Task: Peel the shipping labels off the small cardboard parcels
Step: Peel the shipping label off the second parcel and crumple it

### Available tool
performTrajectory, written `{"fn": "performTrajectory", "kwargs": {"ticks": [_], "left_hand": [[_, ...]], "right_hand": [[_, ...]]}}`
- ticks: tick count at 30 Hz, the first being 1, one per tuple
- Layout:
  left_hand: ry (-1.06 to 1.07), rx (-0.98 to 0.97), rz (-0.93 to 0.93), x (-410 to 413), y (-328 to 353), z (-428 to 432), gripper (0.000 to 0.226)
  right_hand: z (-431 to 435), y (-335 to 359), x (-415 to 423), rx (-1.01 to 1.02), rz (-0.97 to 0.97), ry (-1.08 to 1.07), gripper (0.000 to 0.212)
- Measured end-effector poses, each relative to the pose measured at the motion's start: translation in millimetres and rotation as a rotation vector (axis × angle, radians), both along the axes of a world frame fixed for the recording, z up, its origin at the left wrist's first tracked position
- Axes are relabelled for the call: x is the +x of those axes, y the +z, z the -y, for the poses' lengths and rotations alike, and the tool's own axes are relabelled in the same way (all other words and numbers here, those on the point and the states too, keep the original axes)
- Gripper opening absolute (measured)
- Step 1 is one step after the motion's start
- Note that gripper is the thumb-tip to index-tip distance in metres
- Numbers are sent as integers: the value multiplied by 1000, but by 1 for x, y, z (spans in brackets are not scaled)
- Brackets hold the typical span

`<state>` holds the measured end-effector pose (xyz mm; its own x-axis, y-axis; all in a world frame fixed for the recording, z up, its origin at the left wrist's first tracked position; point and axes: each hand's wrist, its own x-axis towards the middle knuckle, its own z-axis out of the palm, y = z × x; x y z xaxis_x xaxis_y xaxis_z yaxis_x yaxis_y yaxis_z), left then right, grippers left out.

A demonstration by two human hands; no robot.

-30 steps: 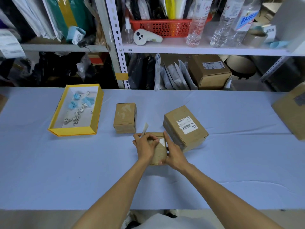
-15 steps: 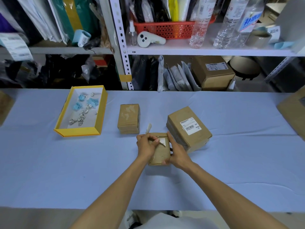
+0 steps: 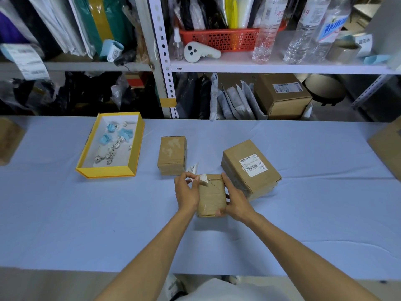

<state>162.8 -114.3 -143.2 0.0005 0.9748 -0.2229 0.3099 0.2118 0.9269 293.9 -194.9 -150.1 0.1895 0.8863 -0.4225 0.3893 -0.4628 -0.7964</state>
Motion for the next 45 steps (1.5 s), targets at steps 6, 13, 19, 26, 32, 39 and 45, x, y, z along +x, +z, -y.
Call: {"fn": "performTrajectory", "kwargs": {"ticks": [6,13,19,26,32,39,45], "left_hand": [[60,84,36,-4,14,-6,5],[55,125,46,-8,21,-6,7],[61,151,29,-17,15,-7,13],[70,165,-46,-29,10,-5,35],[20,29,80,-28,4,-1,29],[-200,-160,181,-25,-5,14,66],[-201,-86,181,-26,-4,21,68]], "right_hand": [[-2,0,1,-21,1,12,126],[-2,-1,2,-36,8,4,128],[0,-1,5,-29,-13,6,128],[-1,-1,5,-28,-23,19,129],[-1,2,3,-3,21,23,131],[-7,2,1,63,181,103,132],[-12,8,1,24,260,129,114]]}}
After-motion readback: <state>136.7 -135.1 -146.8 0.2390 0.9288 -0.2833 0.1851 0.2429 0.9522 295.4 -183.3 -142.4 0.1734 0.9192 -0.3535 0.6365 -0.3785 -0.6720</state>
